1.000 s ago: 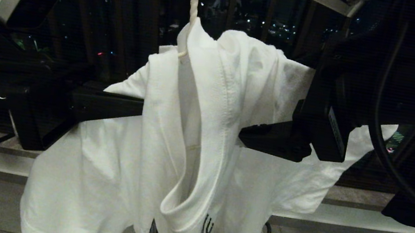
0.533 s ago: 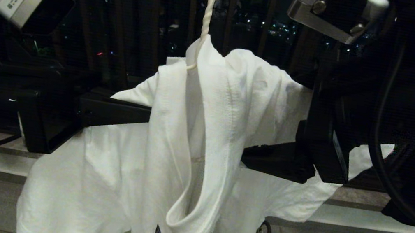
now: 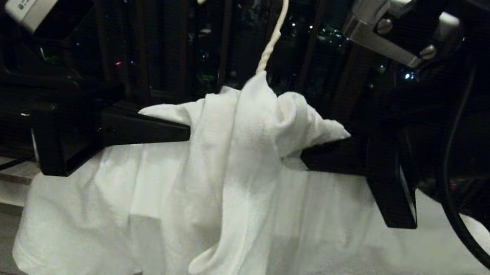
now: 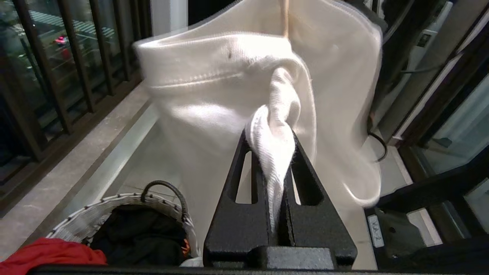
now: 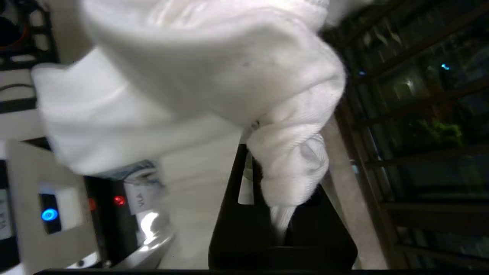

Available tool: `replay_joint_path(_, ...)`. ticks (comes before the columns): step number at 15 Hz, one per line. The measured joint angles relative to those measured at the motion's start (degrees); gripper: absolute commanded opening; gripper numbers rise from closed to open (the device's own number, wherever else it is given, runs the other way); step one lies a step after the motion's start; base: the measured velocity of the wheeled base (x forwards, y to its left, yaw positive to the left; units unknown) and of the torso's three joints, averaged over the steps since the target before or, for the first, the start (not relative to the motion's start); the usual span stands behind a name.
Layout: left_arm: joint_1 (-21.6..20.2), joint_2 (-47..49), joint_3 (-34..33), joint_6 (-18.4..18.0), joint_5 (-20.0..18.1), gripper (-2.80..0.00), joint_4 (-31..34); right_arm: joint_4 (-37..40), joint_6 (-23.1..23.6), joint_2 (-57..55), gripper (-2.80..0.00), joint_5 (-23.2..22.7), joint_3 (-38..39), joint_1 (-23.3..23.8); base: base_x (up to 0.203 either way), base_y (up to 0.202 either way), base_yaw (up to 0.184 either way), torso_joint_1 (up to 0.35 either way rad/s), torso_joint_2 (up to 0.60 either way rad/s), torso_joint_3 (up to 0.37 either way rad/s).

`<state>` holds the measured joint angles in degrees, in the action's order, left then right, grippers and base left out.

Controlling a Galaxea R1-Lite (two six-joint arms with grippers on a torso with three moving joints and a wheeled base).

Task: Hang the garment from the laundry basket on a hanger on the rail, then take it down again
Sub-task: Hang the clothes rack on the clothesline

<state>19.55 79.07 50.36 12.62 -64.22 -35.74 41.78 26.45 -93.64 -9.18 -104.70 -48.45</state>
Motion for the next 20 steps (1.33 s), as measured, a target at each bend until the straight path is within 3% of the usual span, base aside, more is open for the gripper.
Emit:
replay_joint_path(11, -0.9, 1.8, 1.0, -0.2, 0.4, -2.8, -0.4, -0.8, 0.4, -0.3, -2.8, -5.2, 0.4, 2.4, 0.0, 0.0, 0.0, 0.0, 0.0, 0.0)
replay_joint_path(12, -1.2, 2.1, 1.4, -0.2, 0.5, 0.0, -0.4, -0.8, 0.6, -0.3, -2.8, -5.2, 0.4, 2.4, 0.0, 0.0, 0.0, 0.0, 0.0, 0.0)
replay_joint_path(20, -3.3, 3.9, 2.4, -0.3, 1.0, 0.0, -1.9, -0.7, 2.2, -0.4, -2.8, -8.1, 0.9, 3.9, 0.0, 0.0, 0.0, 0.0, 0.0, 0.0)
